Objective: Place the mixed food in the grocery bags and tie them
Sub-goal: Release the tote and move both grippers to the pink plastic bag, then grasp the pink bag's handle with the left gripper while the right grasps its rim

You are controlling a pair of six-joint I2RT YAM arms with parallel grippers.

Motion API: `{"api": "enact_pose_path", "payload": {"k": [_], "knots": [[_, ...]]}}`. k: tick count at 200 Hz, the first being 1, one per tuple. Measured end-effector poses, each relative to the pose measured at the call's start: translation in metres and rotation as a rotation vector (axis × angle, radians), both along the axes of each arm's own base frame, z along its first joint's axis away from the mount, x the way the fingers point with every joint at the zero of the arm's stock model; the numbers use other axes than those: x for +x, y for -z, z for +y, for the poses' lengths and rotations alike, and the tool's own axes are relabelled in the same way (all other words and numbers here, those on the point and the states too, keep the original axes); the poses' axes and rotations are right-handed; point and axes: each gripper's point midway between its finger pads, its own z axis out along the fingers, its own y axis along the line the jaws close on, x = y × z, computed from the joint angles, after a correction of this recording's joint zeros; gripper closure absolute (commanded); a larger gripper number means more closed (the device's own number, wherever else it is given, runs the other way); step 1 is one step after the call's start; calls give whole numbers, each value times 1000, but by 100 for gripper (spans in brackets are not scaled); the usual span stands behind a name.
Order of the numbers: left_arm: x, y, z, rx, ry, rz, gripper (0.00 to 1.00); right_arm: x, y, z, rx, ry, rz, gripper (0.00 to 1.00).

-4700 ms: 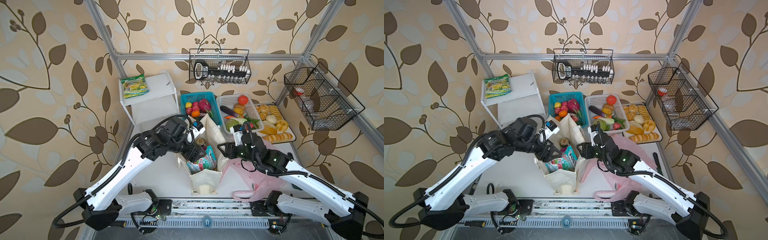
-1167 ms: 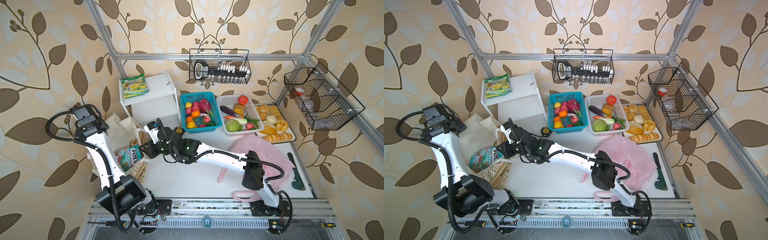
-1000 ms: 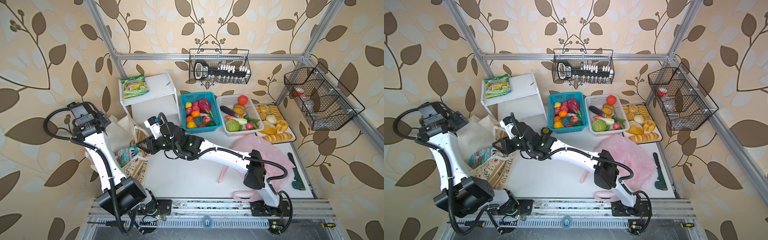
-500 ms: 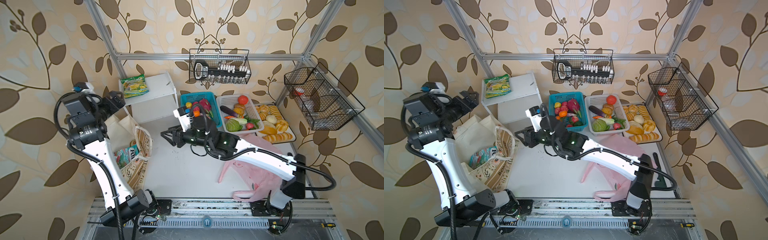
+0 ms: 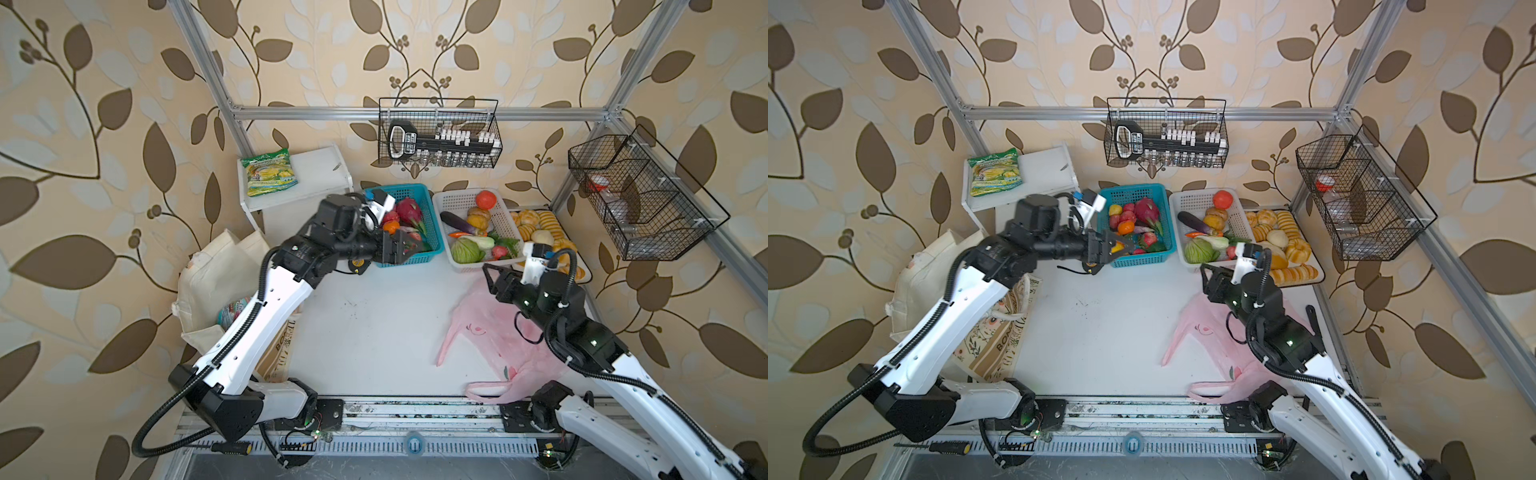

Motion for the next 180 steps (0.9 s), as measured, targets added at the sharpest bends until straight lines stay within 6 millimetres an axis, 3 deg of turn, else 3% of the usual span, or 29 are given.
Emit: {"api": "enact_pose_path", "payload": {"k": [13, 28, 39, 54, 71, 86, 112, 126, 143, 180], "knots": [[-9, 41, -12, 68, 21, 78, 10, -9, 29, -27, -18, 69, 73, 43], [-18, 75, -22, 141, 34, 128, 9, -19, 68, -48, -27, 121, 189, 47], [-24, 94, -28, 187, 40, 146, 9, -28, 98, -54, -23, 134, 283, 46], [-35, 121, -39, 247, 59, 171, 9, -40, 126, -48, -7, 100, 396, 44], [-48, 155, -56, 314, 98, 206, 9, -43, 134, -41, 18, 74, 449, 43], [-59, 196, -69, 392, 125, 265, 14, -42, 136, -38, 36, 69, 478, 43], [-75, 254, -78, 503, 165, 362, 14, -40, 143, -33, 35, 60, 517, 41], [-80, 269, -81, 533, 179, 384, 15, -41, 144, -30, 23, 45, 524, 40], [-81, 273, -83, 537, 188, 384, 20, -43, 147, -25, -6, 24, 530, 39], [-80, 274, -90, 522, 206, 364, 57, -50, 154, -14, -139, -21, 560, 36]]}}
